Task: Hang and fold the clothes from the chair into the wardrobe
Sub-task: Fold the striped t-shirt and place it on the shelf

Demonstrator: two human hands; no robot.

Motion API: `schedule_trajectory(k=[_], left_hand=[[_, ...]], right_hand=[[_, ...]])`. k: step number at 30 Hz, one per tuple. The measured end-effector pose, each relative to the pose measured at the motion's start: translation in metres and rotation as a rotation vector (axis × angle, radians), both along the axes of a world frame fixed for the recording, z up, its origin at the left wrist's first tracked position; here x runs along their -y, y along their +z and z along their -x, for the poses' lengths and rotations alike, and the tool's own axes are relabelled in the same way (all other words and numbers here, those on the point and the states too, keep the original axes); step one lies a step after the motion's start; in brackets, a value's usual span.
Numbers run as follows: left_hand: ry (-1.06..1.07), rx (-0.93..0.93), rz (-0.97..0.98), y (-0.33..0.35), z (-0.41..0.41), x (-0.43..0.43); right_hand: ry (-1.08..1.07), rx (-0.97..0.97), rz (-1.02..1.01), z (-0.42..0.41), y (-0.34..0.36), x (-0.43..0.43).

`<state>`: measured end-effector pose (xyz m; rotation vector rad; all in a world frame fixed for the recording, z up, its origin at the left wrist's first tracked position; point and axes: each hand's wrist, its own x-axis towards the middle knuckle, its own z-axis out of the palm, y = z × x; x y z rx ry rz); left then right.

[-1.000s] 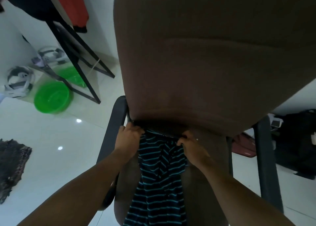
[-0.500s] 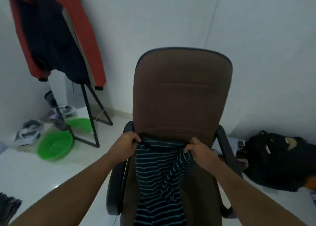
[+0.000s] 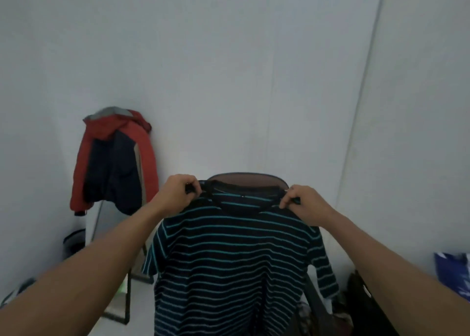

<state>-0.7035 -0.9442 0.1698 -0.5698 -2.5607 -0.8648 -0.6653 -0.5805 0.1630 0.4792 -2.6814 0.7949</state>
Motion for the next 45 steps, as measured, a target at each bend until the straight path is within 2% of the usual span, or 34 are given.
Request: schedule_trajectory(k=[5,10,13,20,25,28,32,37,40,43,45], left_hand=[[-0.023,-0.155,0.002,0.078,-0.034,-0.003],[-0.084,-0.263,0.073,0.139,-0.058,-0.011],[-0.112,-0.243,0.133,0.174,-0.075,-0.021],[-0.211,-0.176,0.045,0.229,-0.116,-0.042],[-0.227,-0.243,0.121,0.245,-0.128,-0.050],[-0.214,-0.227,0.117,0.246,-0.133,-0.050],[-0.134,-0.206,0.075,0.249,-0.138,-0.046],[0.135,-0.108,0.383,0.262,-0.150,-0.055],[0.206,0.053,0.403,0.266,-0.158,-0.070],[0.154,0.260,0.166,0.258,-0.161,-0.082],[0.100,0.283,-0.008,0.249,-0.156,-0.081]], right_hand=[[-0.008,-0.092,0.082,-0.029,0.075,-0.010],[-0.023,-0.183,0.034,-0.047,0.131,-0.025],[0.013,-0.215,-0.038,-0.062,0.162,-0.034],[-0.020,-0.274,-0.047,-0.091,0.213,-0.051],[-0.001,-0.330,-0.108,-0.097,0.229,-0.064],[0.025,-0.356,-0.064,-0.101,0.238,-0.068],[0.042,-0.316,-0.112,-0.105,0.241,-0.066],[-0.167,-0.231,-0.419,-0.109,0.252,-0.044],[-0.157,-0.081,-0.301,-0.112,0.254,-0.025],[-0.111,0.078,0.010,-0.117,0.247,-0.010],[-0.088,0.130,0.169,-0.121,0.241,-0.005]])
